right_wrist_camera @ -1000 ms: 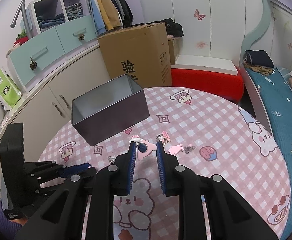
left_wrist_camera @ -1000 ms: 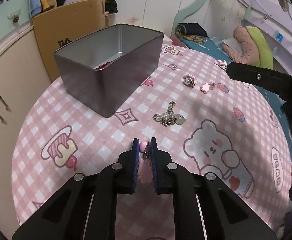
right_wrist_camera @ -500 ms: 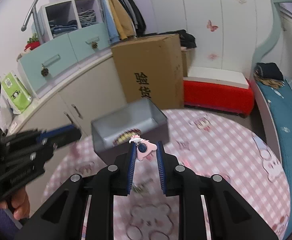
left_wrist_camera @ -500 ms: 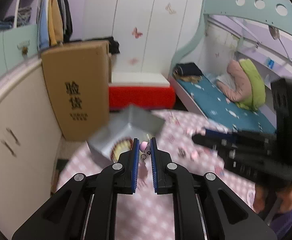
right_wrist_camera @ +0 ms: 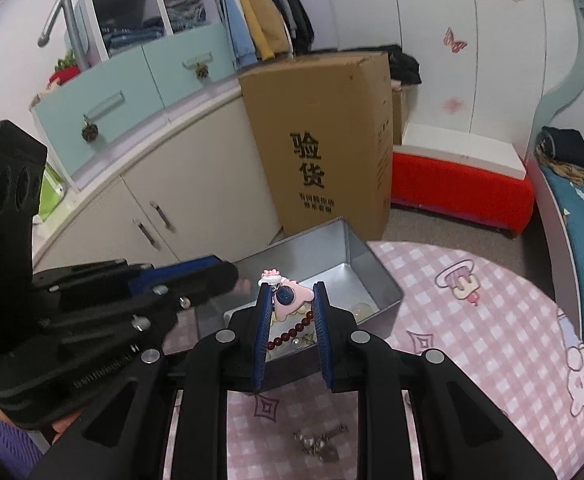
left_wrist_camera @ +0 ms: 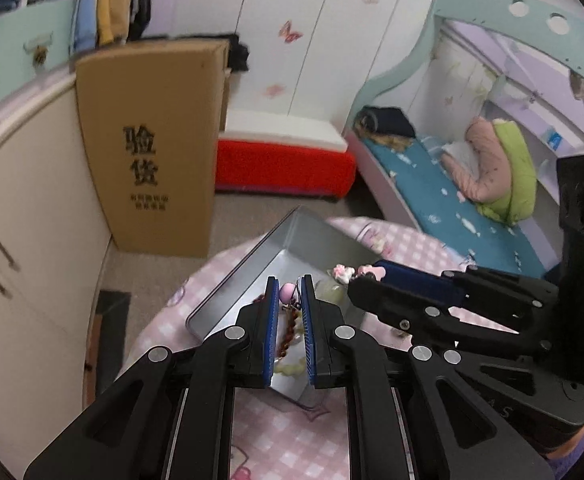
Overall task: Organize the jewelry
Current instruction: 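Open both tools to drop the pink charms into the box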
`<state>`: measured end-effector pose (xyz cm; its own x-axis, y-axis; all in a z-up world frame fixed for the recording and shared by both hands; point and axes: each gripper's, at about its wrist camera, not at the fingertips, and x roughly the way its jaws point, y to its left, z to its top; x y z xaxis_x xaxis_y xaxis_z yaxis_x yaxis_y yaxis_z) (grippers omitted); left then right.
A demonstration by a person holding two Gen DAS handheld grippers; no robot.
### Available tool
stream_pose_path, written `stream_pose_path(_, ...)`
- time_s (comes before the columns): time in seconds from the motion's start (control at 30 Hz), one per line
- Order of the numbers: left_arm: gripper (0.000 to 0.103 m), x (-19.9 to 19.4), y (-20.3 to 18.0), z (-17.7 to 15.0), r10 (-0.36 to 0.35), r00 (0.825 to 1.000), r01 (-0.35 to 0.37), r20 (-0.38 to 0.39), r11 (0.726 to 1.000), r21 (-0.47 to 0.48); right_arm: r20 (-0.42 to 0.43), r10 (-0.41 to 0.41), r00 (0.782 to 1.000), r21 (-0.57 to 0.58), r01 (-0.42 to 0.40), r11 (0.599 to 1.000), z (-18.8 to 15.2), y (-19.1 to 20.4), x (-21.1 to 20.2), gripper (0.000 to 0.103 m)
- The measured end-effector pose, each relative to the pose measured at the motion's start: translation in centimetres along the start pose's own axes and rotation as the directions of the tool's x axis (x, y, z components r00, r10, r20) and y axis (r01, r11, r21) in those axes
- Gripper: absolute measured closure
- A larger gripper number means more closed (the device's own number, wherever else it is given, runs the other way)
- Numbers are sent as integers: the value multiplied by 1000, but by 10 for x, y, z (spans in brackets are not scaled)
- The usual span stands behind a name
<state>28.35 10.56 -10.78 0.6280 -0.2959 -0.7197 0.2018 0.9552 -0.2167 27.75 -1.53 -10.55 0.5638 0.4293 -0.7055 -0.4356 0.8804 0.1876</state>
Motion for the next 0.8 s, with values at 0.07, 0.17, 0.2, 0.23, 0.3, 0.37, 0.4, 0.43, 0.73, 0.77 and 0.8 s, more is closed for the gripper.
stream_pose_path(0.07, 91, 8, 4, -3, 17, 1000, -17, -13, 1000, -8, -23, -6, 1000, -7, 6, 1000, -2, 0, 10, 83)
stream_pose_path(0.17, 90, 14, 6, -8, 51, 999, -51, -18, 999, 7, -44, -10, 999, -10, 10, 1000, -5, 0, 19, 83)
stream_pose_path(0.2, 89, 14, 7, -9, 59, 998, -59, -20, 998, 13, -46, -10, 999, -9, 10, 1000, -6, 0, 20, 83)
stream_pose_path(0.23, 89, 14, 7, -10, 63, 998, -63, -22, 998, 17, -48, -12, 999, -10, 11, 1000, -6, 0, 21, 83)
stream_pose_path(0.3, 89, 14, 6, -11, 71, 997, -71, -19, 997, 19, -50, -10, 999, -5, 10, 1000, -7, 0, 22, 83)
stream_pose_path(0.37, 89, 14, 6, -12, 77, 997, -76, -19, 997, 18, -50, -10, 999, -3, 10, 1000, -7, 0, 22, 83)
stream_pose_path(0.4, 89, 14, 5, -13, 75, 997, -75, -19, 997, 17, -49, -10, 999, -2, 10, 1000, -7, 0, 22, 82)
stream_pose_path(0.43, 89, 13, 5, -14, 76, 997, -75, -20, 997, 17, -49, -10, 999, -3, 10, 1000, -7, 0, 22, 82)
stream_pose_path(0.73, 88, 9, 3, -14, 82, 996, -82, -19, 997, 6, -48, 0, 999, 4, 1, 1000, -4, 1, 21, 82)
stream_pose_path(0.77, 88, 8, 2, -14, 84, 996, -83, -18, 996, 7, -43, -1, 999, 5, 1, 1000, -4, 1, 19, 82)
stream_pose_path(0.8, 84, 8, 3, -13, 87, 996, -87, -17, 996, 7, -41, -4, 999, 7, 5, 1000, -4, 1, 17, 82)
